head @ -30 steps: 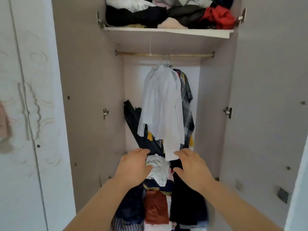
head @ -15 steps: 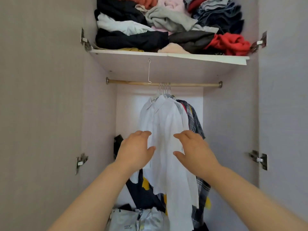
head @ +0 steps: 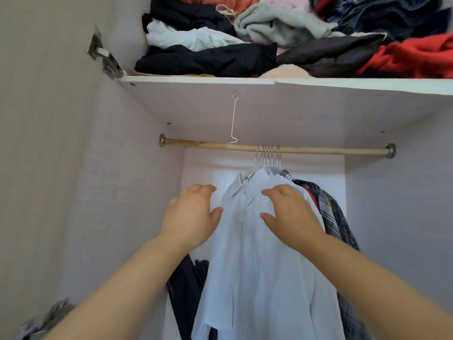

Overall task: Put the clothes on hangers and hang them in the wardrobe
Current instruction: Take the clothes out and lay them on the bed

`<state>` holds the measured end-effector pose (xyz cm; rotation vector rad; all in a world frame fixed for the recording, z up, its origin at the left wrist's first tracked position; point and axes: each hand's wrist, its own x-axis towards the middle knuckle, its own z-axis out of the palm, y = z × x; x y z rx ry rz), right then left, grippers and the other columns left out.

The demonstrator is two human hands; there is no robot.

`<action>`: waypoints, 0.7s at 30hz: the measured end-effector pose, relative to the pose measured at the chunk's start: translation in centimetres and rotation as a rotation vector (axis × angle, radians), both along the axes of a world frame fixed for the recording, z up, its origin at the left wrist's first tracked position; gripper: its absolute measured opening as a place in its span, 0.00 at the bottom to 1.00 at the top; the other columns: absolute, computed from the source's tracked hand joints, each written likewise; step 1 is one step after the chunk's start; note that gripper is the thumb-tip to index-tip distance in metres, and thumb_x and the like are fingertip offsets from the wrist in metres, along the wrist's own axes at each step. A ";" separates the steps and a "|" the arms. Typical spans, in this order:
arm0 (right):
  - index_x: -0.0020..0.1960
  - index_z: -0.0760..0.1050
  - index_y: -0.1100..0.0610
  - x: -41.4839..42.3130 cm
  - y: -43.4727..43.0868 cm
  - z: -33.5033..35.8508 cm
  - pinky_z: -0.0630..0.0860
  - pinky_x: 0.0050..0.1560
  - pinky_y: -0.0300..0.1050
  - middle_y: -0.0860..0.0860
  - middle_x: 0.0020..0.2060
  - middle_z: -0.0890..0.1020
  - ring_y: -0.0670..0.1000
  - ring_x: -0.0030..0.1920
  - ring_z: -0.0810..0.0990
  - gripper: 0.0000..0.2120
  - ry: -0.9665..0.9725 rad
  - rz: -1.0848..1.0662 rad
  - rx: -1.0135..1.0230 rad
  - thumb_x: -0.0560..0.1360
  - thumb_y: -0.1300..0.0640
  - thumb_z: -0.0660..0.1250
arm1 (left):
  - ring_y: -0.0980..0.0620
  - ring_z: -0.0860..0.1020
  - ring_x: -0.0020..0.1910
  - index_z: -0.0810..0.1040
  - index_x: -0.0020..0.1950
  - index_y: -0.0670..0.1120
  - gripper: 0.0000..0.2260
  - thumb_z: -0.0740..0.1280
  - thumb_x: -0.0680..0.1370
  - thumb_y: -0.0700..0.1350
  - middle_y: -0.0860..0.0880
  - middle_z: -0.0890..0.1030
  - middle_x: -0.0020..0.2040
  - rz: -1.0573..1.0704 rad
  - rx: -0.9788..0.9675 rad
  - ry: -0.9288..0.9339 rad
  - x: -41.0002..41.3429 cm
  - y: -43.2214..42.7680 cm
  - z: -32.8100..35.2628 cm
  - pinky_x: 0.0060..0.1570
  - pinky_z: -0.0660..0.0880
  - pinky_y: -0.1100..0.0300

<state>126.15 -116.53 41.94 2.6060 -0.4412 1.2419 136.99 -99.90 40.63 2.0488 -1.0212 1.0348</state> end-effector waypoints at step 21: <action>0.67 0.68 0.54 18.1 -14.5 8.4 0.63 0.61 0.46 0.50 0.63 0.71 0.52 0.65 0.66 0.18 -0.335 -0.147 -0.147 0.79 0.52 0.56 | 0.52 0.68 0.65 0.66 0.69 0.51 0.20 0.61 0.77 0.51 0.53 0.71 0.66 -0.101 -0.134 -0.166 19.6 -11.4 3.4 0.62 0.63 0.58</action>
